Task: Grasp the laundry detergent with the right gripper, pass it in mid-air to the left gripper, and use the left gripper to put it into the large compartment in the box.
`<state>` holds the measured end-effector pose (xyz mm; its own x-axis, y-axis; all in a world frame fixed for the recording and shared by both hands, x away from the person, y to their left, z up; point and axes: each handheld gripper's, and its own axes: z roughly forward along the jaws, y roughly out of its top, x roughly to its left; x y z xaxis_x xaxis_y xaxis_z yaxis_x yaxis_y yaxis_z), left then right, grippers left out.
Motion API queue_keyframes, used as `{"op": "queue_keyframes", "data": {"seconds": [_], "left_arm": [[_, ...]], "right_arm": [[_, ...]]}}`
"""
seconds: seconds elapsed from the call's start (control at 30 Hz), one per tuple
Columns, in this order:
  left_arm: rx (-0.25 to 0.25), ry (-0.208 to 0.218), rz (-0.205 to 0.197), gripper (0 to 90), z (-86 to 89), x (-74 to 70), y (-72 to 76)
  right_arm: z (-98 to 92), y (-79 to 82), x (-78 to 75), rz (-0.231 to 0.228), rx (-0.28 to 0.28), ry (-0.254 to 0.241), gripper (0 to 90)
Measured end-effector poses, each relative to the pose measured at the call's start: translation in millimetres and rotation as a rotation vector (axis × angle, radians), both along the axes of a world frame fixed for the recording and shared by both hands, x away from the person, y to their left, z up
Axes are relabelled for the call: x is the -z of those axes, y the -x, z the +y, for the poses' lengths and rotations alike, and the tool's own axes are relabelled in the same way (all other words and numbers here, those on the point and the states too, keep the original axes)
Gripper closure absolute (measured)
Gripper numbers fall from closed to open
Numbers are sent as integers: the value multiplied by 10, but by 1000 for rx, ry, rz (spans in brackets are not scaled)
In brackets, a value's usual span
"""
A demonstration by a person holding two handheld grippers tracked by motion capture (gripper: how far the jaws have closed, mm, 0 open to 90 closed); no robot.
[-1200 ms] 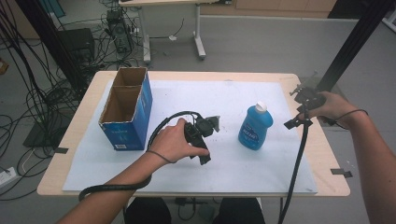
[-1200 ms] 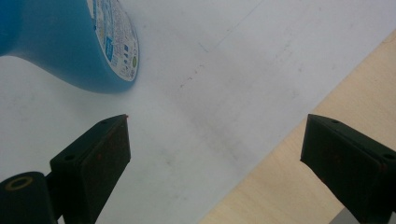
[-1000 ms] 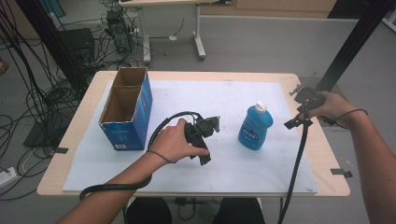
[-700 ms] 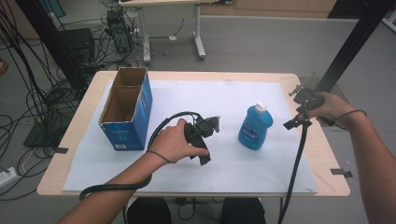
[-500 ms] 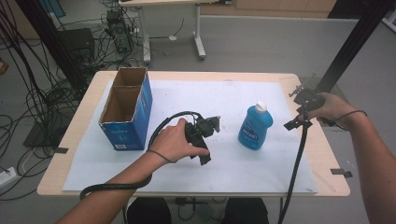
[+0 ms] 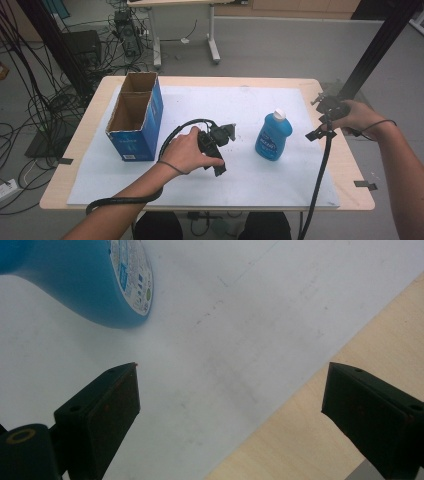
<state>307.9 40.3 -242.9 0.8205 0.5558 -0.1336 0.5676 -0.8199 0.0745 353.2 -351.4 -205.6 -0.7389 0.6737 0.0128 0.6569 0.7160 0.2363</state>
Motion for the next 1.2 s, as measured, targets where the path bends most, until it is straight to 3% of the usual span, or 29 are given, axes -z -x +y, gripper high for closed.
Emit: {"op": "queue_keyframes", "data": {"seconds": [0.67,1.2], "left_arm": [[3,-5,3,89,-7,-24,26],[0,4,5,88,30,-27,25]], "right_arm": [[-90,231,-45,-21,-18,-20,86],[-181,435,51,-23,-21,-56,86]]}}
